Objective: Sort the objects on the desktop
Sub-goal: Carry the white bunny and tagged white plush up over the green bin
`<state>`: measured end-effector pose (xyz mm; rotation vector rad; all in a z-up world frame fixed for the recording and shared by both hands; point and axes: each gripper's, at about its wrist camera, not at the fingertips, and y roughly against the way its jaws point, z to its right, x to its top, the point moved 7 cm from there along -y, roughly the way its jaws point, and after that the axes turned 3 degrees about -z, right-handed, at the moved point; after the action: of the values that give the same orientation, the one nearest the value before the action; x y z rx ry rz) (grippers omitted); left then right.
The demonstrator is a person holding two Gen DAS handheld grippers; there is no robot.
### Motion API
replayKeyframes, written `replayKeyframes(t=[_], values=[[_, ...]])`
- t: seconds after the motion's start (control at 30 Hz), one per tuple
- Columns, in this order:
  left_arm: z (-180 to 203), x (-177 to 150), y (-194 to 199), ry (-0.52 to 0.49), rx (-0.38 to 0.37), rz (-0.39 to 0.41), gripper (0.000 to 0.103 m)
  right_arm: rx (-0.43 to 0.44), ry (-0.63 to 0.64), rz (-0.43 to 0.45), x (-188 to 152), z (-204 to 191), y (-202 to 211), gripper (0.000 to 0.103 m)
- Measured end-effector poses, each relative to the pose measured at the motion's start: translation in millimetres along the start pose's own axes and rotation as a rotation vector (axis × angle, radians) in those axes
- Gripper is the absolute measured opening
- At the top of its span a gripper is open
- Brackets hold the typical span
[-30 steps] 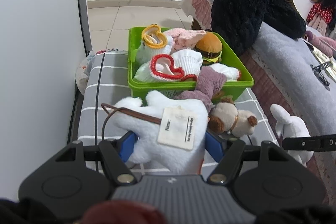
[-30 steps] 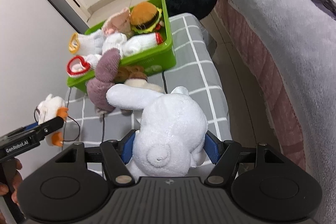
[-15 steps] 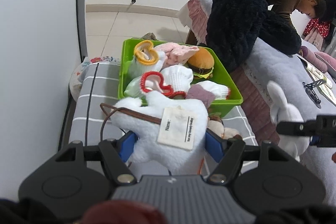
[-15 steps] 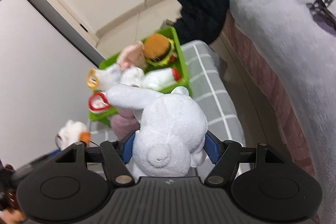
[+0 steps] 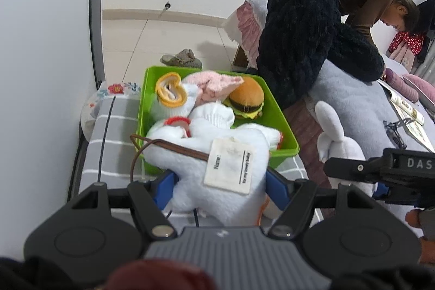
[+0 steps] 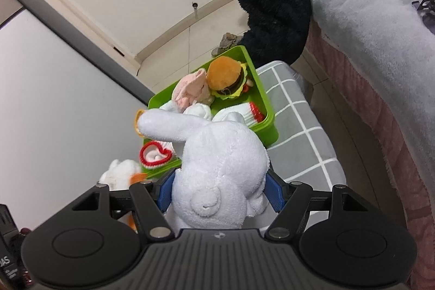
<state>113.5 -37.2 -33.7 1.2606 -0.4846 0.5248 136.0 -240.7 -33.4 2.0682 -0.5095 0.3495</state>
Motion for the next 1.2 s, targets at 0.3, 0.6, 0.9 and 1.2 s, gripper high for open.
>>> replayKeyframes(t=[0.3,0.6,0.9,1.2], values=[[-8,30,-6,0.001,0.018,0.018,0.069,0.017,-0.002,-0.014,33,-11,-7,0.067],[-4,46,-30,0.02,-0.01,0.031,0.069,0.06,-0.011,-0.022,61,-18,-35,0.067],[0,46,-56,0.007,-0.044,0.028,0.069,0.098,-0.045,-0.024,74,-5,-60,0.067],[-6,42,-77,-0.004,-0.048,0.04,0.069,0.073,-0.037,0.0,77,-1,-83,0.067]])
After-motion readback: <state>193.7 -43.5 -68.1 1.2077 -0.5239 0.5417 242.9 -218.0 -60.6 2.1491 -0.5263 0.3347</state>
